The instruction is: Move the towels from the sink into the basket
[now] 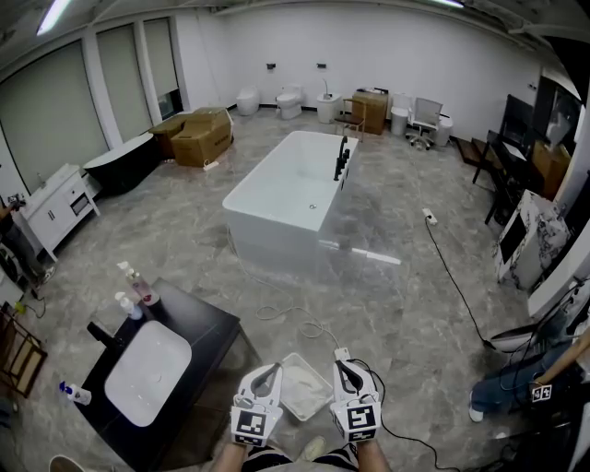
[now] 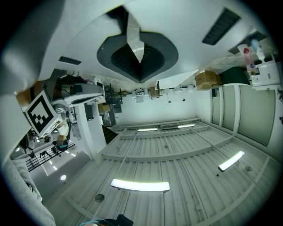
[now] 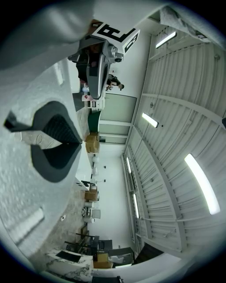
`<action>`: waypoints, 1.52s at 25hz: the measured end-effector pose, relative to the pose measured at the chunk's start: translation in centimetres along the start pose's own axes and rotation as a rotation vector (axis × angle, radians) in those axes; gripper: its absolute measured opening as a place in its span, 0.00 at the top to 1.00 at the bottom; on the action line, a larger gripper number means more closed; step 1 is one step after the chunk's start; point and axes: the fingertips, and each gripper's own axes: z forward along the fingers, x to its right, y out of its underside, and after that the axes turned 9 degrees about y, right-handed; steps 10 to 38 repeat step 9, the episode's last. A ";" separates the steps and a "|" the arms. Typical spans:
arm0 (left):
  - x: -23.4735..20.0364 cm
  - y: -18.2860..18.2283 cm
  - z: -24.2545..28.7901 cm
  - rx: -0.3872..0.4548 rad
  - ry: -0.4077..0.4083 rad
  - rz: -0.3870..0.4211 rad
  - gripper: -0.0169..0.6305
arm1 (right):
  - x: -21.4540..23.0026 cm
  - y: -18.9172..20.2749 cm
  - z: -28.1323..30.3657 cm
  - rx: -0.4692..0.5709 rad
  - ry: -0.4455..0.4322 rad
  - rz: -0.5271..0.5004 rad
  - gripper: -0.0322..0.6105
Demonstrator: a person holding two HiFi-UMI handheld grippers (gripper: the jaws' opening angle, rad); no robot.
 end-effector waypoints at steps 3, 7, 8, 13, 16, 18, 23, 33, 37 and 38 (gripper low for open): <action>0.0 0.0 0.0 0.001 0.003 0.002 0.96 | 0.0 0.1 -0.1 0.000 0.004 0.000 0.95; -0.1 0.0 0.4 0.004 0.005 0.004 0.96 | 0.2 0.0 0.2 0.007 0.009 0.000 0.95; -0.1 -0.1 0.5 0.005 0.006 0.005 0.96 | 0.3 -0.1 0.2 0.008 0.011 0.000 0.95; -0.1 -0.2 0.6 0.006 0.006 0.005 0.96 | 0.5 -0.2 0.3 0.009 0.012 0.000 0.95; -0.1 -0.2 0.6 0.006 0.006 0.005 0.96 | 0.5 -0.2 0.3 0.009 0.012 0.000 0.95; -0.1 -0.2 0.6 0.006 0.006 0.005 0.96 | 0.5 -0.2 0.3 0.009 0.012 0.000 0.95; -0.1 -0.2 0.6 0.006 0.006 0.005 0.96 | 0.5 -0.2 0.3 0.009 0.012 0.000 0.95; -0.1 -0.2 0.6 0.006 0.006 0.005 0.96 | 0.5 -0.2 0.3 0.009 0.012 0.000 0.95; -0.1 -0.2 0.6 0.006 0.006 0.005 0.96 | 0.5 -0.2 0.3 0.009 0.012 0.000 0.95; -0.1 -0.2 0.6 0.006 0.006 0.005 0.96 | 0.5 -0.2 0.3 0.009 0.012 0.000 0.95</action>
